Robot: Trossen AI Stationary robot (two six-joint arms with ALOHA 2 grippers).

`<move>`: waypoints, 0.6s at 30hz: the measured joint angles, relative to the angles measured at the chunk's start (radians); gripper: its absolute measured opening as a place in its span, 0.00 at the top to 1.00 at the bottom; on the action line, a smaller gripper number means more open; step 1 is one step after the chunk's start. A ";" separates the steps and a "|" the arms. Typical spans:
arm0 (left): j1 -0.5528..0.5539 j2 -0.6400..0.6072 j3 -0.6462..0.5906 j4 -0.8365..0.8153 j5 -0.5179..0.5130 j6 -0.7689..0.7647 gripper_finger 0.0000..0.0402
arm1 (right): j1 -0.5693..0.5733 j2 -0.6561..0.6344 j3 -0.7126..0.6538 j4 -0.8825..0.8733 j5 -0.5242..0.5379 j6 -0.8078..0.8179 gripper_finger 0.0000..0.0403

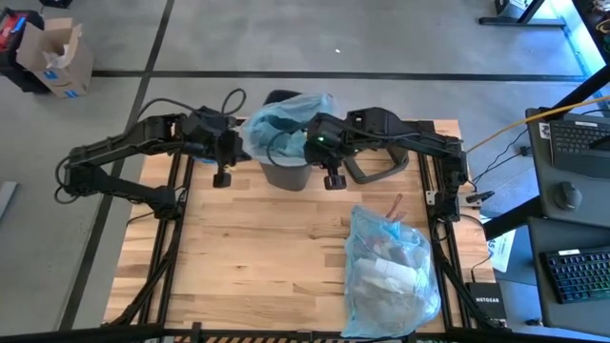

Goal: Pick and place trash into bin
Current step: Insert the new empty trash bag into the trash bin

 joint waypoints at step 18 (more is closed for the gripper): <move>0.000 0.082 0.000 -0.107 -0.069 -0.008 1.00 | -0.003 0.000 -0.153 -0.001 0.005 0.240 1.00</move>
